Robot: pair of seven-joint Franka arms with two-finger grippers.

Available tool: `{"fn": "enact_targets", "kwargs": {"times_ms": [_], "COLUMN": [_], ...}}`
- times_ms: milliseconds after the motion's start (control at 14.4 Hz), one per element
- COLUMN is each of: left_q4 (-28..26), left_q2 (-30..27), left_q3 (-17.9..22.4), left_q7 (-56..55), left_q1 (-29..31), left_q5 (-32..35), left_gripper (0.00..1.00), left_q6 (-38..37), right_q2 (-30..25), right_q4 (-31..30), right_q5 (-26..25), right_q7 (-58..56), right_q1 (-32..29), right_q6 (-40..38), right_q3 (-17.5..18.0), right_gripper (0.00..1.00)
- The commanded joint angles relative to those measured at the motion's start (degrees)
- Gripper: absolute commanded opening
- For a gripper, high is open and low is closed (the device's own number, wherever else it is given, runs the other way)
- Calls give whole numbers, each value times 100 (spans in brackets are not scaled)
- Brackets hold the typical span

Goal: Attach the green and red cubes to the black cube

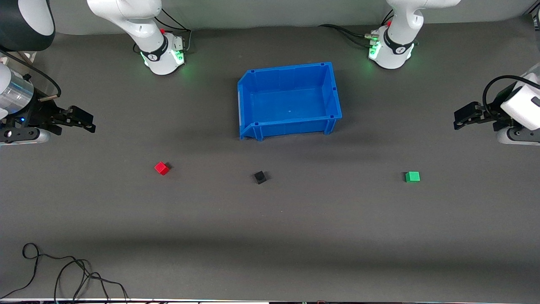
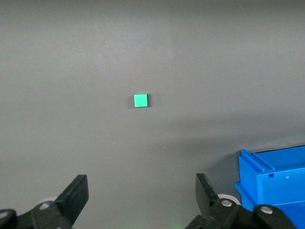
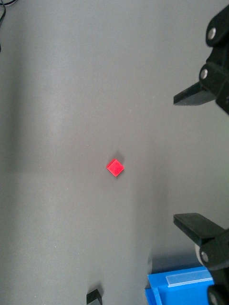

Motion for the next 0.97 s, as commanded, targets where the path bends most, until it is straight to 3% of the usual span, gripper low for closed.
{"fn": "enact_targets", "kwargs": {"times_ms": [0, 486, 902], "left_q4": [187, 196, 179], "left_q2": [35, 44, 26], "left_q3": [-2, 16, 34], "left_q7": [7, -316, -3591], "left_q1": [-38, -20, 181], "left_q5": [90, 64, -487], "left_gripper": [100, 100, 100], "left_q6": [-191, -243, -929], "right_q2": [49, 128, 146], "right_q4": [135, 179, -75], "right_q5": [-135, -161, -144], "right_q7": [-49, -49, -58], "right_q1": [-16, -16, -261], "right_q6": [-52, 210, 395], "right_q3": [34, 34, -1], "right_gripper": [100, 100, 100]}}
